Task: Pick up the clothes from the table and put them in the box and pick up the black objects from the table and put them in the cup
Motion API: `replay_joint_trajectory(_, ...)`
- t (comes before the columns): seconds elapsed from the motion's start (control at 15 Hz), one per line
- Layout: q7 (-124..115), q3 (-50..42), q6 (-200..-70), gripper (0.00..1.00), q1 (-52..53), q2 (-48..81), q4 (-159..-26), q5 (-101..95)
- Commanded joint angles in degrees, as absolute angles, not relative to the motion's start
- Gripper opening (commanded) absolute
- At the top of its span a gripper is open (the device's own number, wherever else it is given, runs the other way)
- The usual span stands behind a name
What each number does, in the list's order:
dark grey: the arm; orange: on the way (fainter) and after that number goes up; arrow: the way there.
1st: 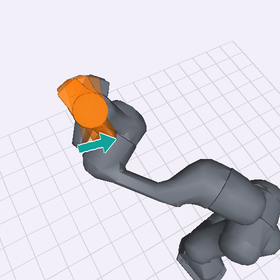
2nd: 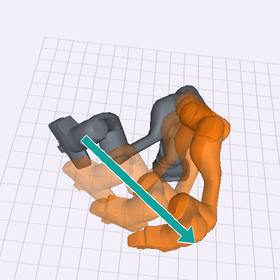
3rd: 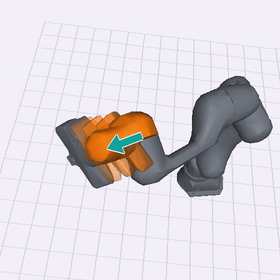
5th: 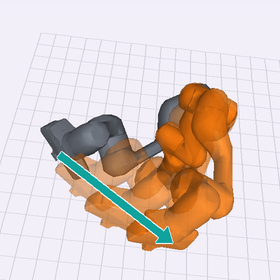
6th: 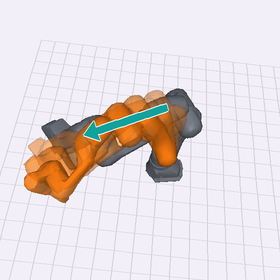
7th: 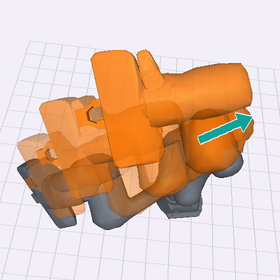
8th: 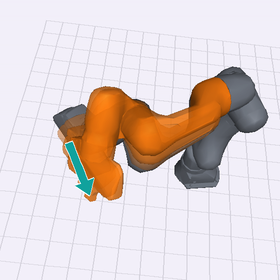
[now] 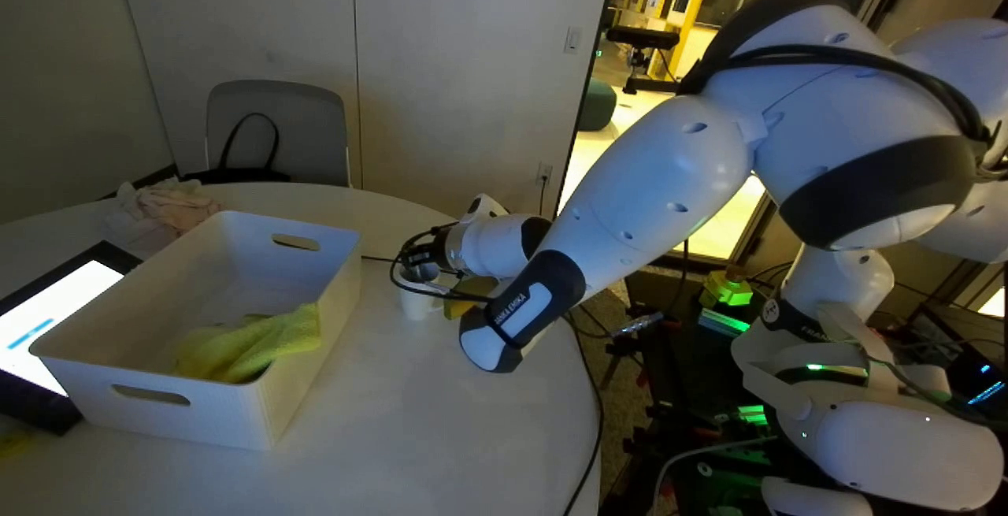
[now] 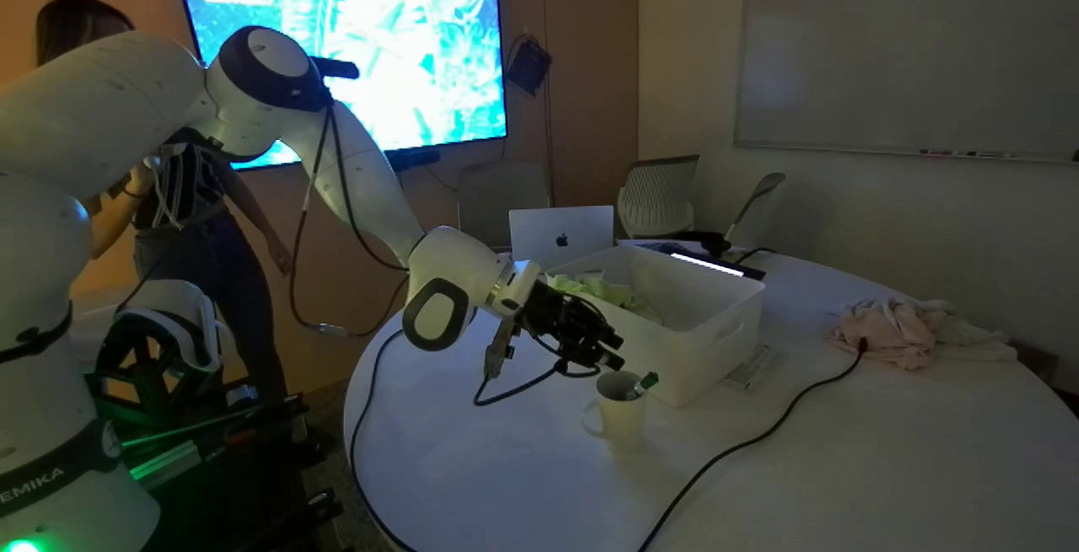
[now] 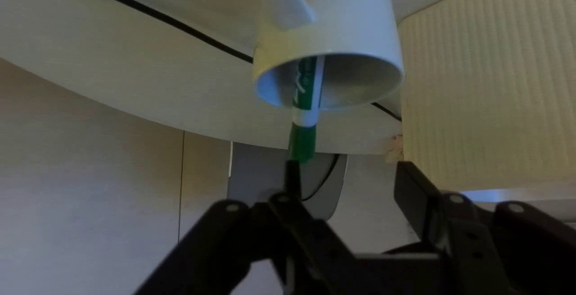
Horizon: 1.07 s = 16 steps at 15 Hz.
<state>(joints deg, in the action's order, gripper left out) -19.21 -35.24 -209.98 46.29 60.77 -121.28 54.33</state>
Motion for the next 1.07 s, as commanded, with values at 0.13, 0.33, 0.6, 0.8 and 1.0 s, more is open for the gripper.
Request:
replay_joint_trajectory(0.13,-17.14,-36.3,-211.79,1.0,47.69,53.8,-125.75,47.83)
replay_joint_trajectory(0.33,-14.47,-35.97,-208.81,1.0,47.45,44.06,-131.43,35.62)
replay_joint_trajectory(0.6,-11.47,-42.76,-196.22,1.0,52.42,32.28,-136.82,23.36)
replay_joint_trajectory(0.8,-6.01,-50.45,-182.58,1.0,58.93,23.09,-138.57,19.45)
replay_joint_trajectory(1.0,-1.86,-60.93,-168.81,1.0,67.43,14.07,-138.77,14.2)
